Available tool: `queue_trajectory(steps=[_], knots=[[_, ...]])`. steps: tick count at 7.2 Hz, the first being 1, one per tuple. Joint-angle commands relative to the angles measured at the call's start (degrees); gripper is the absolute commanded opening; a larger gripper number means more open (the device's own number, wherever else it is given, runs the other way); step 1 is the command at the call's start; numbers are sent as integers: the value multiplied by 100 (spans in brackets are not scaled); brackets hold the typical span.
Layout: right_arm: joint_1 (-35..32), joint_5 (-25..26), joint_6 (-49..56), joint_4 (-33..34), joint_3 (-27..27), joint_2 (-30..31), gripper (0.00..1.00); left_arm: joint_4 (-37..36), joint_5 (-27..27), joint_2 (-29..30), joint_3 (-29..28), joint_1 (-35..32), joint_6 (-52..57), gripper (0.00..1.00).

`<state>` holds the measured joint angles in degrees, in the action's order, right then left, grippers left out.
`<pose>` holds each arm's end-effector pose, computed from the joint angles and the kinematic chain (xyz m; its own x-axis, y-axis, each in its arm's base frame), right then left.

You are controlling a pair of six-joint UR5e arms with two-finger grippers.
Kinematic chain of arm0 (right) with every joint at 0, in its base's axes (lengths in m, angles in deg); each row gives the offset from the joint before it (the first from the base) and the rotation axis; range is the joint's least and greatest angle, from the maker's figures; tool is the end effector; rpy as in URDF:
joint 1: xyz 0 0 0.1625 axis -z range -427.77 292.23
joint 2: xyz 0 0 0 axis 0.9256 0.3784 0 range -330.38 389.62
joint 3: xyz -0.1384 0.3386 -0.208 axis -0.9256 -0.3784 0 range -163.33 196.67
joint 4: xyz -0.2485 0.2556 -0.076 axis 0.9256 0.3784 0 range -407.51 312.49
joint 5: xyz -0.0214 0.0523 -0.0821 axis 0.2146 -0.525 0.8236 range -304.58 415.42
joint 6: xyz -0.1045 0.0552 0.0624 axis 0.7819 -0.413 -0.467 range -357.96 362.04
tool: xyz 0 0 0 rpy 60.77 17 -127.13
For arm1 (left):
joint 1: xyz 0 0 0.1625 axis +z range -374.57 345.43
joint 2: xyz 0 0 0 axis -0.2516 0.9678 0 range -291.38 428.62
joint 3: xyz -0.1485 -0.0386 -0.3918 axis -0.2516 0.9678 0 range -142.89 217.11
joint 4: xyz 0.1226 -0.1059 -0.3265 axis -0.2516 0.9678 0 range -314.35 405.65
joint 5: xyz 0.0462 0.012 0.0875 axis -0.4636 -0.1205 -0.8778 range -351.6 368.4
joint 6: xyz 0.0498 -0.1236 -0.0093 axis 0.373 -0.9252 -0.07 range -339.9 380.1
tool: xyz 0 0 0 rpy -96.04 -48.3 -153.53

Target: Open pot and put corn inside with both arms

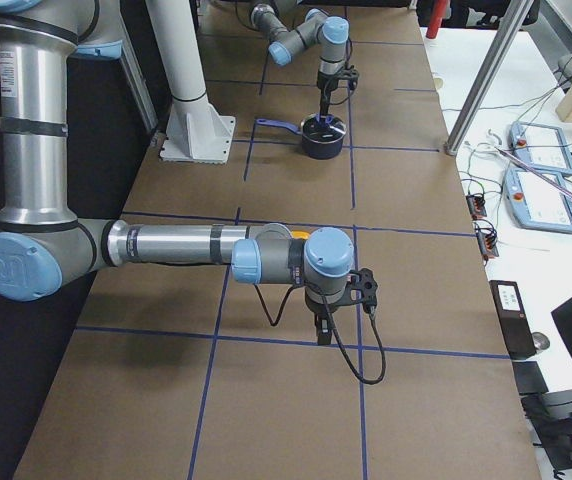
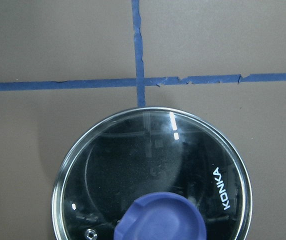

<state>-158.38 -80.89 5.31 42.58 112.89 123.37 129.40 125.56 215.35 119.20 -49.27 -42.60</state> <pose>0.0411 -0.4145 0.6559 0.6905 -0.0797 0.7189 0.0287 0.9962 0.0828 0.5582 -0.4745 0.1581 0.6538 0.0437 -0.7554 -0.0533 0.9985 0.0115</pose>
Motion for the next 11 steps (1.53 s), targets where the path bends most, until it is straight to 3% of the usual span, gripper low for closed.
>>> queue_trajectory(steps=[1,9,10,11], knots=[[0,0,-2,0,3,4,100,45,-123,-5,-70,24,4,100],[0,-9,7,0,-6,-5,100,194,-123,13,-132,121,-119,100],[0,-9,7,0,-6,-5,100,195,-123,4,-132,121,-119,96],[0,-9,7,0,-6,-14,100,195,-123,4,-140,130,-119,87]])
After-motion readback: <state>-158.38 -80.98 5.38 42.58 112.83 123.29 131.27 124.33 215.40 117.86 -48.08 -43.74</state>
